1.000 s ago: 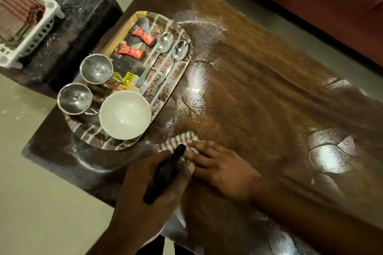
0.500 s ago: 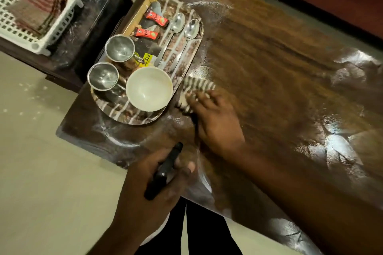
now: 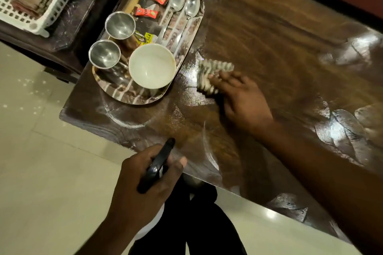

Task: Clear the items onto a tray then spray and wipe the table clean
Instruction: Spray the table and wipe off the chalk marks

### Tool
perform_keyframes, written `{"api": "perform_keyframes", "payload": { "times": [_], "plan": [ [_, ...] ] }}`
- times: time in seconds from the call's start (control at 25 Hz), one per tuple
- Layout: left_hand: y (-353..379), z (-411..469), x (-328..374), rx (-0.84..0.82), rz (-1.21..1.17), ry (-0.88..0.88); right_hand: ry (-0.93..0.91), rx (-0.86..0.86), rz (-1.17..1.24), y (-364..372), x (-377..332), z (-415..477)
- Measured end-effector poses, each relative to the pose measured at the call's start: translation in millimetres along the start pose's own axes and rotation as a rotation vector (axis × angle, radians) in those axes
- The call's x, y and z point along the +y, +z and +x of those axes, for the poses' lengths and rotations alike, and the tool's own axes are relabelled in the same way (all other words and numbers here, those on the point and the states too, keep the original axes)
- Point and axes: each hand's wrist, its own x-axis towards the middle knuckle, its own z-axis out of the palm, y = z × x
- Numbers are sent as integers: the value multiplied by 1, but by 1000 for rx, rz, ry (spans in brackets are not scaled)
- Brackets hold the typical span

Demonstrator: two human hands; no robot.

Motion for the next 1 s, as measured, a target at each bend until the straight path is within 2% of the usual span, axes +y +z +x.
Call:
{"api": "perform_keyframes", "payload": {
  "times": [0.08,0.12,0.2,0.28,0.36,0.4,0.44,0.52,0.64,0.68,0.72,0.8,0.88,0.92,1.0],
  "plan": [
    [2,-6,-4,-3,41,-1,351,97,105,18,-42,-16],
    [3,-10,-7,1,66,2,400,114,133,30,-69,-30],
    [6,-18,-12,16,92,2,222,42,136,54,-113,-73],
    [9,-25,-13,24,78,-10,-109,-84,106,64,-128,-125],
    [13,-37,-9,14,67,-15,-326,-140,45,53,-104,-164],
    [15,-44,-7,-4,44,-24,-327,-141,5,46,-85,-177],
    [18,-51,-5,-29,21,-28,-243,-126,-18,40,-65,-188],
    [22,-62,-4,-61,30,-13,142,-41,25,25,-36,-199],
    [31,-77,-7,-81,70,-20,713,146,100,31,-65,-186],
    [34,-82,-7,-81,73,-29,807,176,129,40,-87,-176],
    [37,-87,-8,-75,77,-38,815,185,169,49,-110,-166],
    [40,-93,-9,-51,83,-33,593,98,211,63,-147,-146],
    [41,-96,-6,-36,127,-5,235,-77,154,68,-158,-139],
    [41,-98,-5,-27,153,2,100,-104,108,69,-151,-143],
    [43,-100,-7,-10,205,5,-46,-83,64,67,-124,-168]
  ]
}}
